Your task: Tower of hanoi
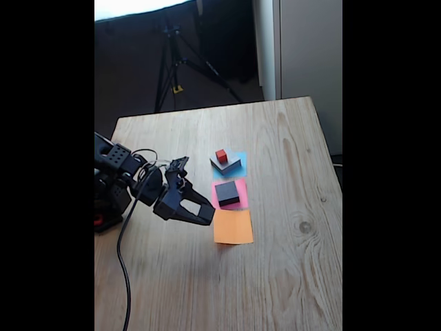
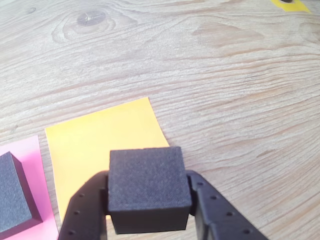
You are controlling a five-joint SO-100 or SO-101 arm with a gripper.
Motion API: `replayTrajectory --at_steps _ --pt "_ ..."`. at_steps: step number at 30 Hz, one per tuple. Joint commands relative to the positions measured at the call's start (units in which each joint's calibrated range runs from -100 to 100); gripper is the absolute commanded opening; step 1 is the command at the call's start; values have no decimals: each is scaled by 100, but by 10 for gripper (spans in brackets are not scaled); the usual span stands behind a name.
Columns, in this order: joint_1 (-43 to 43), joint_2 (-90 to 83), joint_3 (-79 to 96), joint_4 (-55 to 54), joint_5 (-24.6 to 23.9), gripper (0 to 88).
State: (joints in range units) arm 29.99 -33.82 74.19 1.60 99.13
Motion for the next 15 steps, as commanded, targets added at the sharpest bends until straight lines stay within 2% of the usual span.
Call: replayTrajectory --at_steps 1,15 --pt "30 740 -55 -1249 87 46" --pt "-254 2519 209 -3677 87 48"
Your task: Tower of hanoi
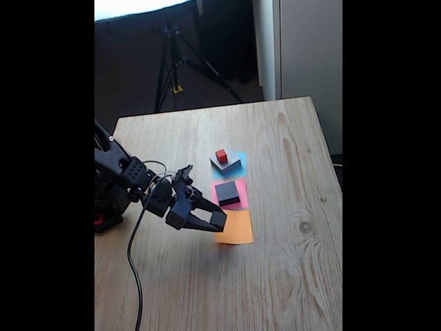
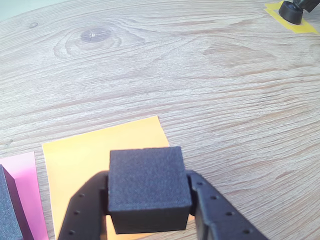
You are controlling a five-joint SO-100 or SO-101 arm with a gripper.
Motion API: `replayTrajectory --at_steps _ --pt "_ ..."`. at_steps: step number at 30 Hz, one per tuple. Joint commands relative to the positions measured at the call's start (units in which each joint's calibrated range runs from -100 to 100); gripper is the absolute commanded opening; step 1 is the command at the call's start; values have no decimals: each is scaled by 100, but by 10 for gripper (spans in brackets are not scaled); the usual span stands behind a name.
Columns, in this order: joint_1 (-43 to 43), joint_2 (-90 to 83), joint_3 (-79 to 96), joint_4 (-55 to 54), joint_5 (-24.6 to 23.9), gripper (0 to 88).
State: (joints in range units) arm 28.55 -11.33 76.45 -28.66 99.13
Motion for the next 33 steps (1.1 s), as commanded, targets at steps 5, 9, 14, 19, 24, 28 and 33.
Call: replayTrajectory --at_steps 5,9,14,19,24,28,33 --pt "-210 1133 -63 -1646 87 49" --pt "-285 1716 -117 -2277 87 49" --pt "-310 2200 -145 -2779 87 50" --pt "-268 2556 -426 -2868 87 59" --pt "-252 2866 -635 -3022 87 68" --pt "-243 2942 -599 -3079 87 73" --pt "-193 2942 -472 -3127 87 96"
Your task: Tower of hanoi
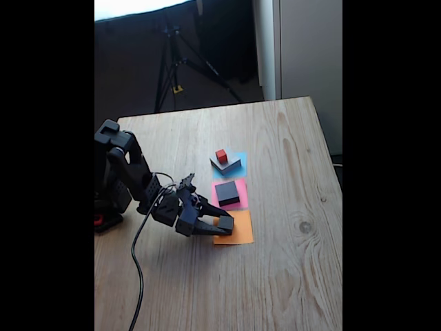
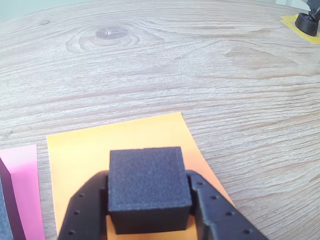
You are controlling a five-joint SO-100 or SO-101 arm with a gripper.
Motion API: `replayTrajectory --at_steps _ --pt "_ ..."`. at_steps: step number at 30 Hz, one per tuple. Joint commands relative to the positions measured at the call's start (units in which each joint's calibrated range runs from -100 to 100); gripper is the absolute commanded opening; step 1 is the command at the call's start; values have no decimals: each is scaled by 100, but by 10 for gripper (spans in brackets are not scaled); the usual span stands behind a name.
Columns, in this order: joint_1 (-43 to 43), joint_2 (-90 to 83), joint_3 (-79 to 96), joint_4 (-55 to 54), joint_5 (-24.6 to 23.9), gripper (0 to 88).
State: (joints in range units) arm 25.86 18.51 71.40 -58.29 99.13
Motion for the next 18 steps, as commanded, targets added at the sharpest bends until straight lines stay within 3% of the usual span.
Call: replayTrajectory --at_steps 1,18 --pt "75 -42 41 -173 87 103" --pt "126 -216 -68 -149 87 255"
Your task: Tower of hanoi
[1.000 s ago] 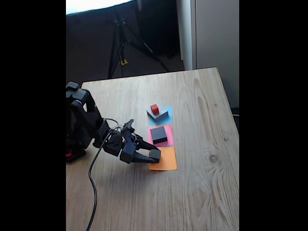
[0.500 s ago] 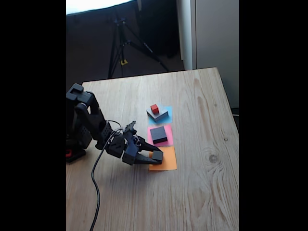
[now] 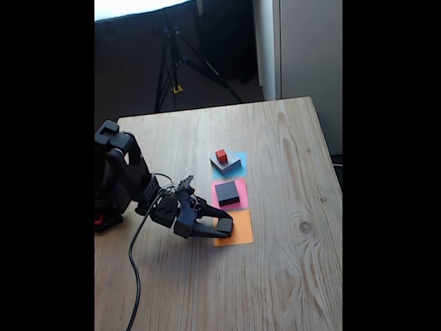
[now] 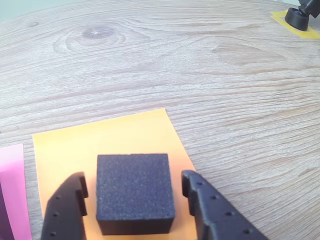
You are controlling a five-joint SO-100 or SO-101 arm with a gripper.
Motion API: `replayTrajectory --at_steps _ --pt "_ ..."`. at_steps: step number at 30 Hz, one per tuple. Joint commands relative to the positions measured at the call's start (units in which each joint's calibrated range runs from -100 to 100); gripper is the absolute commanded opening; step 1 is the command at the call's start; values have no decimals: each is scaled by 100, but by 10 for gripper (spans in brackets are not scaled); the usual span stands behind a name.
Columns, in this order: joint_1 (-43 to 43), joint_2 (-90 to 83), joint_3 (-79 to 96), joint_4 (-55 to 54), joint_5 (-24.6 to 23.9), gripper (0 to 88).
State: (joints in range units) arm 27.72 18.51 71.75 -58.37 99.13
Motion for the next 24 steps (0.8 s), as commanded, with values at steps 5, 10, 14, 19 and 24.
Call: replayTrajectory --at_steps 5,10,14,19,24 --pt "-85 -496 -84 -60 87 309" --pt "-110 -769 -75 62 87 331" --pt "-94 -1147 -66 264 87 323" --pt "-119 -2260 61 1276 87 264" --pt "-278 -3835 388 2700 87 134"
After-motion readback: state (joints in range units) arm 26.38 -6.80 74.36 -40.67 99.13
